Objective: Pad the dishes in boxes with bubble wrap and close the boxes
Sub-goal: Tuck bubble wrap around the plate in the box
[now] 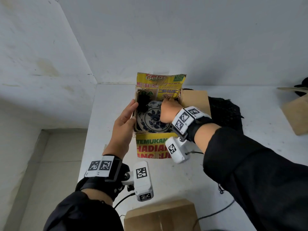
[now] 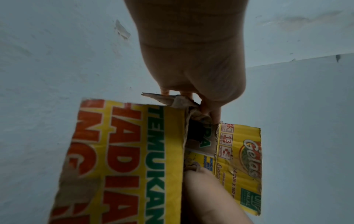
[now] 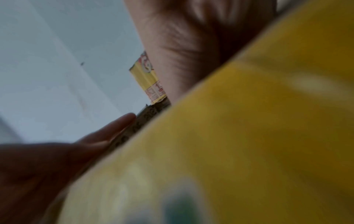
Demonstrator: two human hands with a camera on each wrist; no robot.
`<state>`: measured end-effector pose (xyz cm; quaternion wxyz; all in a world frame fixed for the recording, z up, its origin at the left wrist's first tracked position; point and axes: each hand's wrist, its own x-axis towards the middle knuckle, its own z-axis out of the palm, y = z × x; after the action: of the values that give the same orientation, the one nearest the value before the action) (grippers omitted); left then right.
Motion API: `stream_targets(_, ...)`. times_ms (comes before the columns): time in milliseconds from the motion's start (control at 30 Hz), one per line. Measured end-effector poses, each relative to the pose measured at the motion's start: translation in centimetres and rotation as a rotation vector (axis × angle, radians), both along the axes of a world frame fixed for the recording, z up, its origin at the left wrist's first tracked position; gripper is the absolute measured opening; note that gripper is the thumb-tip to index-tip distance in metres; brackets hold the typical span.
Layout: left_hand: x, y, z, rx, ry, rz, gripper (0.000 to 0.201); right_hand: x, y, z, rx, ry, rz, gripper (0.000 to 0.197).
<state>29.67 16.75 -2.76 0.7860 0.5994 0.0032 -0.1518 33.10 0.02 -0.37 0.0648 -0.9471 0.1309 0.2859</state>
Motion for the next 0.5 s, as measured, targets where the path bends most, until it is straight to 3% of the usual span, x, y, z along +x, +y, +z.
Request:
stream_targets(100, -0.1, -0.1, -0.1, 0.007, -0.001, 0.014, 0.053, 0.5, 0.1, 0.7, -0.054, 0.031, 0.038, 0.065)
stream_targets(300, -0.1, -0.4, -0.4, 0.043, -0.010, 0.030, 0.053, 0.2, 0.2, 1.0, -0.061, 0.066, 0.071, 0.073)
stream_targets(433, 0.0, -0.4, -0.6, 0.038, -0.019, 0.034, 0.049, -1.6, 0.3, 1.5, -0.034, 0.002, 0.136, 0.049)
stream_targets(500, 0.0, -0.4, -0.8, 0.042, -0.022, 0.037, 0.049, -2.6, 0.2, 1.1, -0.053, 0.031, 0.159, 0.046)
